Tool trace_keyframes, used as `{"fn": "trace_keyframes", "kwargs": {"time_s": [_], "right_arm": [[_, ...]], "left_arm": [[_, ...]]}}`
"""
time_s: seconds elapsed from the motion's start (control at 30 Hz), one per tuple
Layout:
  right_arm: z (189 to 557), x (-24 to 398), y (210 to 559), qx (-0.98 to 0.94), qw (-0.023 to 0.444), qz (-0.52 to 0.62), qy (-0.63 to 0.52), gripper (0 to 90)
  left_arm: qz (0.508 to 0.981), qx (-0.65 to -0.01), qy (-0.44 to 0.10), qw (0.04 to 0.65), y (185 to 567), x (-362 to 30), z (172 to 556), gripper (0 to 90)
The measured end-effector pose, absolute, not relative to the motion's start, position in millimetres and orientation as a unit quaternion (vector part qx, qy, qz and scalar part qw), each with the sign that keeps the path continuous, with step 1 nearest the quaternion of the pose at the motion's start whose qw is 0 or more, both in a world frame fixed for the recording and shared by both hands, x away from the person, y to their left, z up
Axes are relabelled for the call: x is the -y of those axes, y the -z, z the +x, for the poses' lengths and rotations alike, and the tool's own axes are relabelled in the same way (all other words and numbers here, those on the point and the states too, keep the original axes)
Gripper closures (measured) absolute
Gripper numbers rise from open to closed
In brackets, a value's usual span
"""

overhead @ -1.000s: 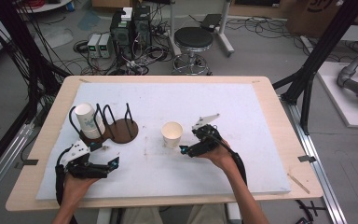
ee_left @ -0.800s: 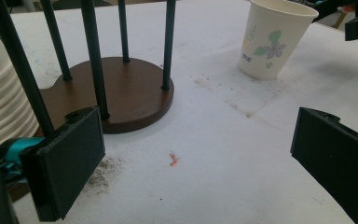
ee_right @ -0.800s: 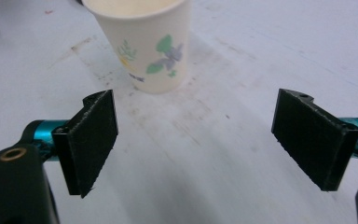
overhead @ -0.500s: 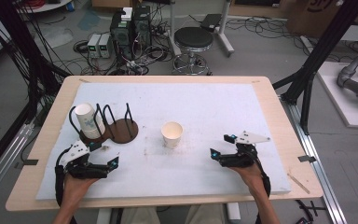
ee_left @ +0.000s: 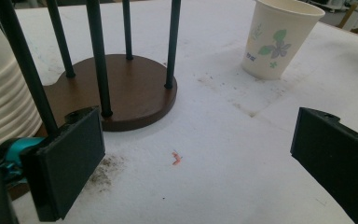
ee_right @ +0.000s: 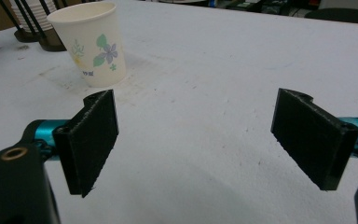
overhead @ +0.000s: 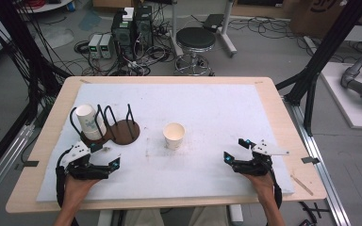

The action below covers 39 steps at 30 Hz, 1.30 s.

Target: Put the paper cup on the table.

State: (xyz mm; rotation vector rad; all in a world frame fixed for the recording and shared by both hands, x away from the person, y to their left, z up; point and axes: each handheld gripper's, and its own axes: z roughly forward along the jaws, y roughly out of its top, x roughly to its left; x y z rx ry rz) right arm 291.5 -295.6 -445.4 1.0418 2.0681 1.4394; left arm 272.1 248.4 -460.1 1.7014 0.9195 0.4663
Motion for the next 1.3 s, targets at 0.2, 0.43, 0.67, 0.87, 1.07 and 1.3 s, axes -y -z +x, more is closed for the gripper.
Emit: {"fn": "trace_keyframes", "kwargs": {"time_s": [0.2,0.43,0.67,0.87,1.07,1.3], "right_arm": [[291.0,297.2,447.2,-0.737,0.210,0.373,-0.523,15.1],[290.2,298.8,449.8,-0.733,0.214,0.376,-0.525,15.2],[290.5,297.0,450.2,-0.738,0.218,0.376,-0.516,15.2],[289.7,294.9,450.4,-0.745,0.222,0.366,-0.511,15.2],[289.9,295.2,450.5,-0.745,0.221,0.367,-0.511,15.2],[289.2,293.7,450.6,-0.748,0.222,0.366,-0.507,15.2]], "left_arm": [[0.713,-0.388,-0.204,0.547,460.2,-248.4,270.6,2.8],[0.710,-0.380,-0.208,0.556,460.4,-249.6,268.5,2.8],[0.706,-0.378,-0.209,0.561,460.6,-250.8,267.5,2.8],[0.701,-0.374,-0.215,0.567,460.8,-251.8,265.3,2.8],[0.698,-0.372,-0.216,0.573,461.0,-252.5,264.2,2.8],[0.697,-0.371,-0.217,0.574,461.1,-252.6,263.9,2.8]]}}
